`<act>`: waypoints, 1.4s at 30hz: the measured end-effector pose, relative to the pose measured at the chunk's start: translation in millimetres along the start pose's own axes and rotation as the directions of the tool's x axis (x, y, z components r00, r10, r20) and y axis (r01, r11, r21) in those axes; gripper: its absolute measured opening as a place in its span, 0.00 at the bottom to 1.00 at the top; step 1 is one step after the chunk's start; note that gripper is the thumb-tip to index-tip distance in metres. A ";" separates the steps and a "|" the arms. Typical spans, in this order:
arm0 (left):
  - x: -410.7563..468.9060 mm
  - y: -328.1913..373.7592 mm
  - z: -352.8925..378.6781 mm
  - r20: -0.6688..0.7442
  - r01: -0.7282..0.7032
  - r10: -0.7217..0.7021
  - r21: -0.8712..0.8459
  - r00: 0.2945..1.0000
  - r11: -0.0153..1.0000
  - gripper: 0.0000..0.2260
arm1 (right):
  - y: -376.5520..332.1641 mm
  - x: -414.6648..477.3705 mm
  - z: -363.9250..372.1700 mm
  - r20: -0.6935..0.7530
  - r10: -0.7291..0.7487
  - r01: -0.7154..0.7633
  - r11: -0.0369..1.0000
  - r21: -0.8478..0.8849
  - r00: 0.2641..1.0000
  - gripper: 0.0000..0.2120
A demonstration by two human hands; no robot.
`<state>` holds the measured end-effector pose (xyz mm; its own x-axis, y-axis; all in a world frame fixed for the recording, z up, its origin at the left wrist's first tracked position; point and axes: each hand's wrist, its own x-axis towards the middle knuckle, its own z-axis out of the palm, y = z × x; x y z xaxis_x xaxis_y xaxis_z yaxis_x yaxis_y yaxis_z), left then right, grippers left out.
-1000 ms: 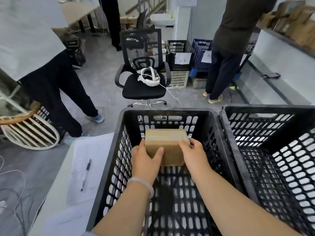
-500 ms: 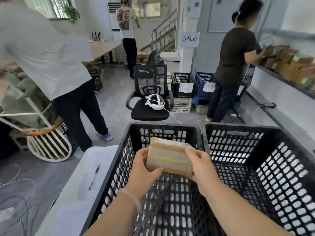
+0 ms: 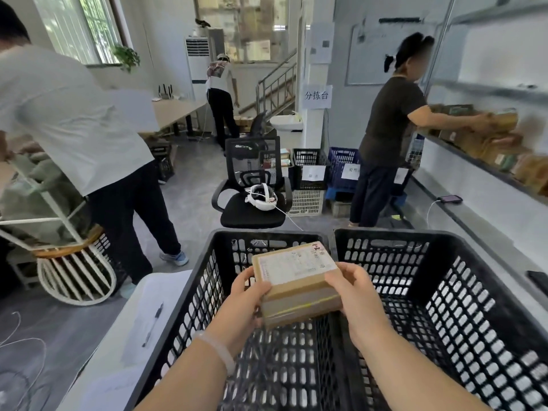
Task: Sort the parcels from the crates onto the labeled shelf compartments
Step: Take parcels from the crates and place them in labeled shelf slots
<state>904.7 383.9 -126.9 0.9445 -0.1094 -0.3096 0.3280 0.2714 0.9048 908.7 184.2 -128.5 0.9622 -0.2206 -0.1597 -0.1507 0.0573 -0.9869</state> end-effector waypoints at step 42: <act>-31.6 -28.9 255.9 0.797 -0.249 0.008 0.179 0.604 0.952 0.27 | -49.9 -178.0 -216.9 -0.649 -0.257 0.122 0.961 -0.247 0.716 0.35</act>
<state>861.6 134.8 -68.5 0.5613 -0.8259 0.0533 0.0743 0.1144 0.9907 695.8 9.4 -55.6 0.5800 -0.8049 0.1253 -0.0838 -0.2120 -0.9737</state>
